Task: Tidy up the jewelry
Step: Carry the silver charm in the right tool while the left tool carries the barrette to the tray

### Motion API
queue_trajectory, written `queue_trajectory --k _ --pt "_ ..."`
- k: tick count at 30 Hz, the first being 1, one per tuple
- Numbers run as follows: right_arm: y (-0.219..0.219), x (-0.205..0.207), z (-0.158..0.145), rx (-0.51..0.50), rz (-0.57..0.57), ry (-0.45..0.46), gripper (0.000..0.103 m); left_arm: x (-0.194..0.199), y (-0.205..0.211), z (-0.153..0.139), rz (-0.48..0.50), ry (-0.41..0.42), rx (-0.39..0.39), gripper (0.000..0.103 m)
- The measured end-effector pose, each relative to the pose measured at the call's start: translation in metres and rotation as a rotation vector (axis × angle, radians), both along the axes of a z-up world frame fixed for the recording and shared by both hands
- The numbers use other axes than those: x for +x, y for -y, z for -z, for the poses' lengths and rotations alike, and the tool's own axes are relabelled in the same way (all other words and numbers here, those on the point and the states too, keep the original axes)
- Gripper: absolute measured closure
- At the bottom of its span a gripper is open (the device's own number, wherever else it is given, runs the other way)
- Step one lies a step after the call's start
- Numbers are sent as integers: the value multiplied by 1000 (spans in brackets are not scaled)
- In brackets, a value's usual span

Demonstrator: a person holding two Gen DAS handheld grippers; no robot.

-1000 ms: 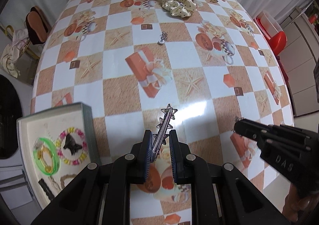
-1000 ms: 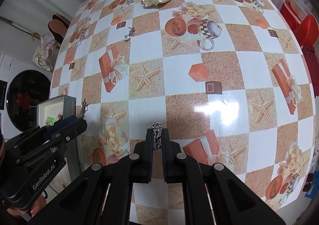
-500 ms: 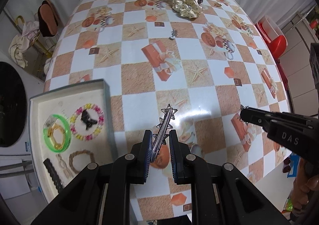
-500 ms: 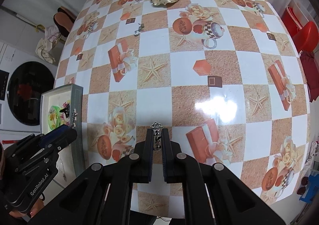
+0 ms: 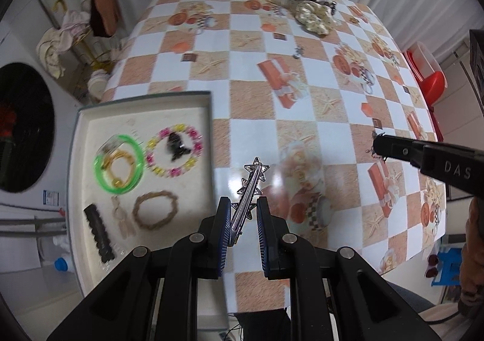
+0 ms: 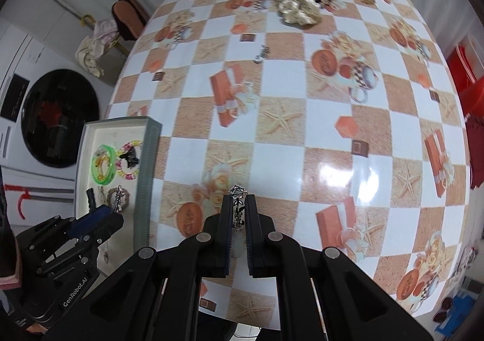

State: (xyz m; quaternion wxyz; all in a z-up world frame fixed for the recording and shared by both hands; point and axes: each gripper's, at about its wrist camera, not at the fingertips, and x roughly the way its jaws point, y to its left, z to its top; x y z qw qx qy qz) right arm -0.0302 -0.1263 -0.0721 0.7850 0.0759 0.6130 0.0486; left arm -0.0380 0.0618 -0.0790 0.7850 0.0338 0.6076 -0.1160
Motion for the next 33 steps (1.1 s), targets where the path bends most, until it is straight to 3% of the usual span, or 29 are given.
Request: queue_trajectory --k 18,33 --pt "-88 10 4 16 -230 -17 95 -45 -110 7 -293 -30 24 81" --pt "-134 4 7 30 -357 -34 95 -59 -127 18 -358 -51 4 81"
